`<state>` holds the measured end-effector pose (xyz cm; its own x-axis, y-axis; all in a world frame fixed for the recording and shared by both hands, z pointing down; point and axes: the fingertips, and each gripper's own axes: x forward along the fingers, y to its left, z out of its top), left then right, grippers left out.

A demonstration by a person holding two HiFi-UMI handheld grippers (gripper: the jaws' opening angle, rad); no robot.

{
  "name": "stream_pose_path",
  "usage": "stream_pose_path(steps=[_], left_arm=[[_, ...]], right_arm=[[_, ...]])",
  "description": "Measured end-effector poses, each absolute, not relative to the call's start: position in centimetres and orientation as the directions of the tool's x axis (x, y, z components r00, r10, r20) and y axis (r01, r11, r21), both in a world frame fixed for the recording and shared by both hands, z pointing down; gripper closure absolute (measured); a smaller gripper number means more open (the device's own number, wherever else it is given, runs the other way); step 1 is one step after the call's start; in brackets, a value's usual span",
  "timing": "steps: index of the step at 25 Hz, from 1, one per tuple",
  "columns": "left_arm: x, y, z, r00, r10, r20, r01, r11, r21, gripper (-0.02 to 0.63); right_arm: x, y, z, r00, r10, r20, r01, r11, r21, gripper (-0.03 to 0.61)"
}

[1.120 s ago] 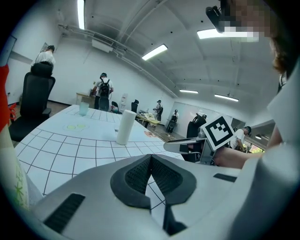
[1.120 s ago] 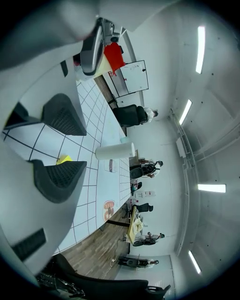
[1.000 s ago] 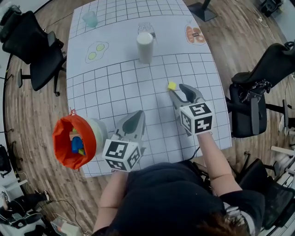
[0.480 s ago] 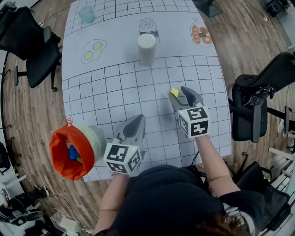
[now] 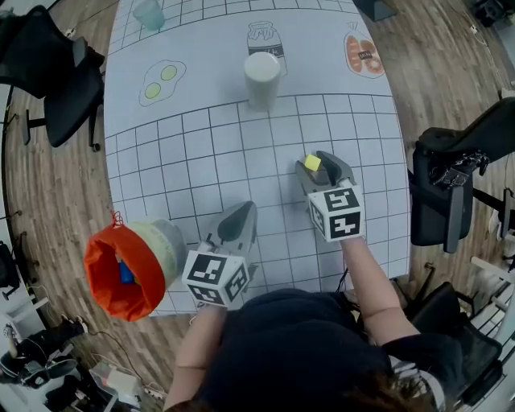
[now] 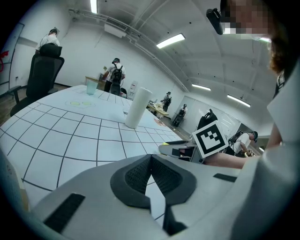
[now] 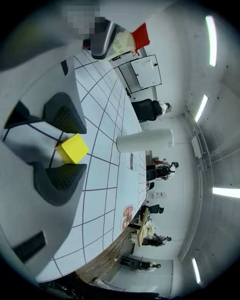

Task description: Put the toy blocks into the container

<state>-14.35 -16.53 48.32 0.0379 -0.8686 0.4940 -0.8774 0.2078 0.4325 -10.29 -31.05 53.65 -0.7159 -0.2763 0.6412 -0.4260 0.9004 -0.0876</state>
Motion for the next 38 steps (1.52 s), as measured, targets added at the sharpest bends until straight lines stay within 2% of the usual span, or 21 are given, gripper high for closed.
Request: stream_pose_path(steps=[10, 22, 32, 38], left_arm=[[-13.8, -15.9, 47.1, 0.03, -0.878, 0.478, -0.885, 0.199, 0.421, 0.588], [-13.7, -10.6, 41.4, -0.036, -0.906, 0.422, -0.871, 0.235, 0.431, 0.588], [-14.2, -6.6, 34.0, -0.065, -0.956, 0.286, -0.891, 0.184, 0.415, 0.588], [-16.5, -2.0, 30.1, -0.16, -0.958, 0.239, -0.901, 0.24, 0.361, 0.588]], right_arm=[[-10.0, -30.3, 53.3, -0.721, -0.242, 0.65, -0.391, 0.916, -0.093, 0.368], [-9.1, -26.2, 46.5, -0.773, -0.22, 0.595, -0.324, 0.943, -0.072, 0.368], [-11.5, -19.5, 39.4, -0.837, -0.136, 0.53, -0.197, 0.979, -0.061, 0.368], [-14.0, -14.5, 35.3, -0.875, -0.048, 0.481, -0.093, 0.993, -0.07, 0.368]])
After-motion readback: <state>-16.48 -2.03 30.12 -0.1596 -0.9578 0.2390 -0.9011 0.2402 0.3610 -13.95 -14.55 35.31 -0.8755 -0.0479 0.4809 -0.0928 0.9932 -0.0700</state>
